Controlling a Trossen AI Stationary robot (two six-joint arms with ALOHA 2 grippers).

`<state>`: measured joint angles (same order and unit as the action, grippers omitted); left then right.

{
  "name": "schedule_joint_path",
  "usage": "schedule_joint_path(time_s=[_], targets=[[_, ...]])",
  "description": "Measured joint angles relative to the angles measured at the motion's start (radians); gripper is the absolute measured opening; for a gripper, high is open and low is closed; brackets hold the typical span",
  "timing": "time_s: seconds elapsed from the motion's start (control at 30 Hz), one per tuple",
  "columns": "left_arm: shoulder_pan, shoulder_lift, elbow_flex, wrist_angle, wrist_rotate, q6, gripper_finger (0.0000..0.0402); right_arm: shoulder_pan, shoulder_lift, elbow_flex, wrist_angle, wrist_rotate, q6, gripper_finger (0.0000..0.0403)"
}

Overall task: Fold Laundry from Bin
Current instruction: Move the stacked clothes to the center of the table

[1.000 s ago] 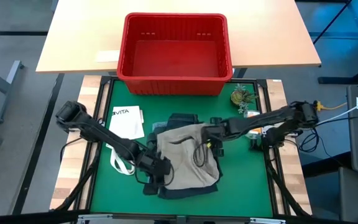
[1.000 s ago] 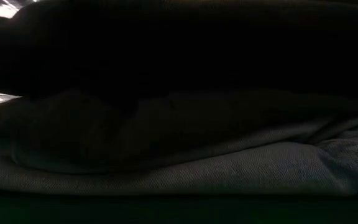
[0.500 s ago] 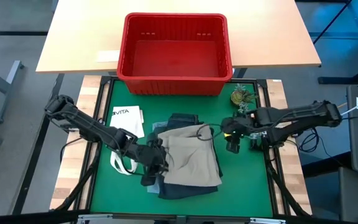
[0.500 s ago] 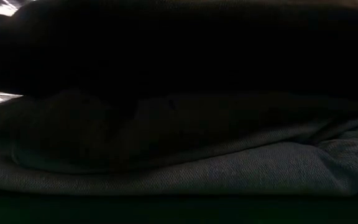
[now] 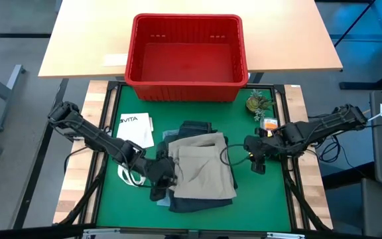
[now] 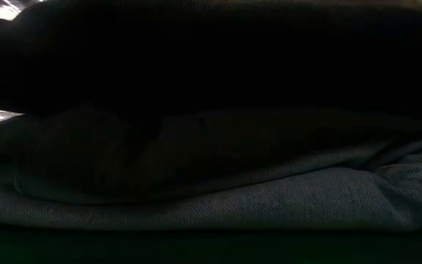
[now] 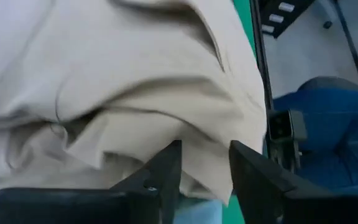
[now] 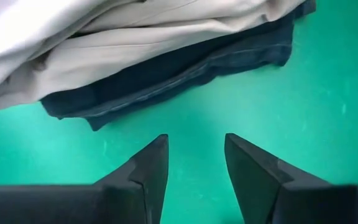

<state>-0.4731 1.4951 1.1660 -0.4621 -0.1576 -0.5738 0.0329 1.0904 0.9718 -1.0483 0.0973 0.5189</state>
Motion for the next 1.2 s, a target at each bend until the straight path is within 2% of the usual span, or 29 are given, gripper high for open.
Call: schedule_joint_path(time_s=[0.17, 0.33, 0.43, 0.63, 0.8, 0.97, 1.2], targets=[[-0.049, 0.000, 0.000, -0.016, 0.001, -0.027, 0.0172, 0.082, 0.009, -0.001, 0.023, 0.004, 0.035, 0.0159], [-0.098, 0.000, 0.000, -0.016, 0.001, -0.027, 0.0201, 0.223, 0.031, -0.002, 0.154, 0.003, 0.028, 0.0159], [-0.136, 0.001, -0.001, -0.005, -0.029, -0.027, 0.0203, 0.309, 0.055, -0.001, 0.232, 0.054, 0.025, 0.0159], [-0.212, 0.035, -0.002, 0.085, -0.159, -0.017, 0.0197, 0.455, 0.156, -0.001, 0.354, 0.192, 0.014, 0.0159], [-0.247, 0.101, -0.002, 0.180, -0.210, 0.061, 0.0197, 0.541, 0.260, -0.001, 0.476, 0.237, -0.054, 0.0159], [-0.265, 0.174, -0.002, 0.258, -0.218, 0.097, 0.0196, 0.596, 0.358, -0.001, 0.525, 0.332, -0.080, 0.0159], [-0.277, 0.239, -0.002, 0.258, -0.264, 0.099, 0.0196, 0.609, 0.476, -0.001, 0.530, 0.416, -0.077, 0.0159]])
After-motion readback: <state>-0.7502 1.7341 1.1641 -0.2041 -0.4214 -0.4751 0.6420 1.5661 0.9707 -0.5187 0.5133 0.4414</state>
